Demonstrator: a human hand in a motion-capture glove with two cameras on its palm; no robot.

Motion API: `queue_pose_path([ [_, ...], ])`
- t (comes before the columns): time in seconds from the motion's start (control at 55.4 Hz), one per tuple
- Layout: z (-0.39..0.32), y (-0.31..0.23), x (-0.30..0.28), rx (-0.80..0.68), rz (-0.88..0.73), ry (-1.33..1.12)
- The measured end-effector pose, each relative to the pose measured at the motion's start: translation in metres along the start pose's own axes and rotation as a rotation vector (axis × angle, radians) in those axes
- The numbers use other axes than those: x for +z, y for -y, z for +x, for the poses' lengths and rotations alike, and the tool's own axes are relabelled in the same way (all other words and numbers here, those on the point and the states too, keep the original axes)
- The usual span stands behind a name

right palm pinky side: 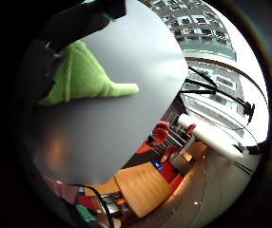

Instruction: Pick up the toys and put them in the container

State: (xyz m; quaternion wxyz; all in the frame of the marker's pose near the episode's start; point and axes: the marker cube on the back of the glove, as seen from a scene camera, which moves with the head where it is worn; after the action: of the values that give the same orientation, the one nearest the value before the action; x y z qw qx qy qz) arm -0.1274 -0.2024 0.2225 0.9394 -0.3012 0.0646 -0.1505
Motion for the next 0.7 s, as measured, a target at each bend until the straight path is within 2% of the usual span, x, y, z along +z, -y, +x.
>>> queue_pose_path([
  [0.397,-0.019,0.027,0.012,-0.096,0.074,0.056],
  [0.705,-0.011,0.051,0.016,-0.103,0.197,0.194],
])
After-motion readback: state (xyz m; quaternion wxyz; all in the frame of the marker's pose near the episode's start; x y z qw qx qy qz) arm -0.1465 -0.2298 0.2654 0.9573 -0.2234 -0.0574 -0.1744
